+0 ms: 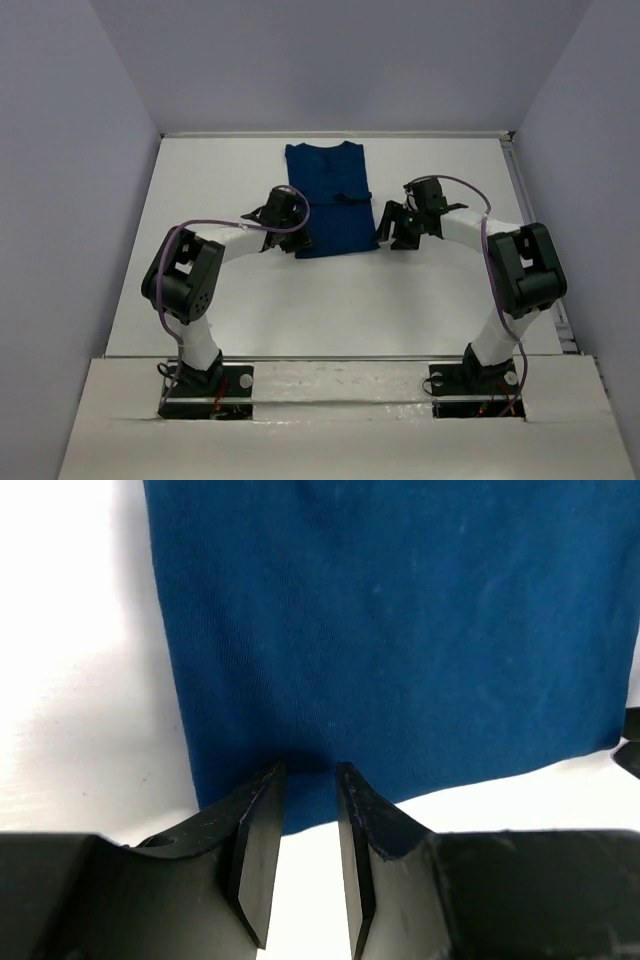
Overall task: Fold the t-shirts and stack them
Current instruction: Fold the folded rectangular tshirt in 1/3 of the way
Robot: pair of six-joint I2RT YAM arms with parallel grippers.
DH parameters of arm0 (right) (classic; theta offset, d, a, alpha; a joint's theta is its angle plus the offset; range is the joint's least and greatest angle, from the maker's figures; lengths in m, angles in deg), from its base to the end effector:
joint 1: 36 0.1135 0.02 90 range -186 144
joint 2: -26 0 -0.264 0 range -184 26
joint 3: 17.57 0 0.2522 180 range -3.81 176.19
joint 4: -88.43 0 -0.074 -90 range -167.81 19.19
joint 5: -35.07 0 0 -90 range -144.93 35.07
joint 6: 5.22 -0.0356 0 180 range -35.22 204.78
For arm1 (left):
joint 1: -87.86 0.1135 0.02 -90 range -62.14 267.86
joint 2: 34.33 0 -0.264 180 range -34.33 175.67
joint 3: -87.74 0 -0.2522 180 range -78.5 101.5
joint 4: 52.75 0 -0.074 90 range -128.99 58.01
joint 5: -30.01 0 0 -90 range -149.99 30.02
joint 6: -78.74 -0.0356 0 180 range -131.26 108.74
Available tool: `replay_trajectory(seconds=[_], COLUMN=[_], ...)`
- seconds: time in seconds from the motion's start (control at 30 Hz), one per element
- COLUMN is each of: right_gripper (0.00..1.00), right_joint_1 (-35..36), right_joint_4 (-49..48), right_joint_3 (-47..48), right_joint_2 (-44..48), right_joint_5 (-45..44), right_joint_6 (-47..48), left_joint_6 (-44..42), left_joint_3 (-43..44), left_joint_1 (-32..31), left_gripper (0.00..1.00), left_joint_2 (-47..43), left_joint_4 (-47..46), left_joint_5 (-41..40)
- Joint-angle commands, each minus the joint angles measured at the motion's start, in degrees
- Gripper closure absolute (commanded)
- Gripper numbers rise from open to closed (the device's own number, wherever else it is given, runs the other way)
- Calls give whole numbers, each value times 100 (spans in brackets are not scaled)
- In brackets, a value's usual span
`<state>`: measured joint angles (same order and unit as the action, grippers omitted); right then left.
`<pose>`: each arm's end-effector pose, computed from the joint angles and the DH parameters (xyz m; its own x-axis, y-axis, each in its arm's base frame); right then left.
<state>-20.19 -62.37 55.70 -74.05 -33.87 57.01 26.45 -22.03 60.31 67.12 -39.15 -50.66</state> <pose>0.3344 0.1080 0.1709 -0.9142 0.1930 -0.3563 -0.0246 0.8512 0.5242 0.3214 -0.1742 0.1646 -0.8359 -0.2447 -0.4913 0.0595 0.8495 -0.5243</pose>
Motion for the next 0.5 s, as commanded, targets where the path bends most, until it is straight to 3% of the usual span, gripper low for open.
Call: replay_trajectory(seconds=[0.0, 0.07, 0.1, 0.17, 0.33, 0.47], right_gripper=[36, 44, 55, 65, 100, 100], right_joint_1=[27, 27, 27, 27, 27, 27], right_joint_4=[-690, -762, -892, -911, -964, -982], right_joint_3=[-141, -158, -202, -211, -518, -1219], right_joint_2=[-243, -383, -401, -515, -446, 28], right_joint_5=[21, 169, 231, 407, 426, 496], right_joint_6=[-237, -342, -369, -431, -519, -572], left_joint_6=[-115, -203, -247, -282, -265, -212], left_joint_3=[-109, -136, -145, -215, -583, -979], left_joint_1=[-5, -5, -5, -5, -57, -180], left_gripper=[72, 72, 72, 72, 72, 72], left_joint_2=[-82, 6, 33, 103, 16, -370], left_joint_4=[-230, -108, -63, -1, -1, 138], left_joint_5=[-202, -281, -378, -414, -431, -387])
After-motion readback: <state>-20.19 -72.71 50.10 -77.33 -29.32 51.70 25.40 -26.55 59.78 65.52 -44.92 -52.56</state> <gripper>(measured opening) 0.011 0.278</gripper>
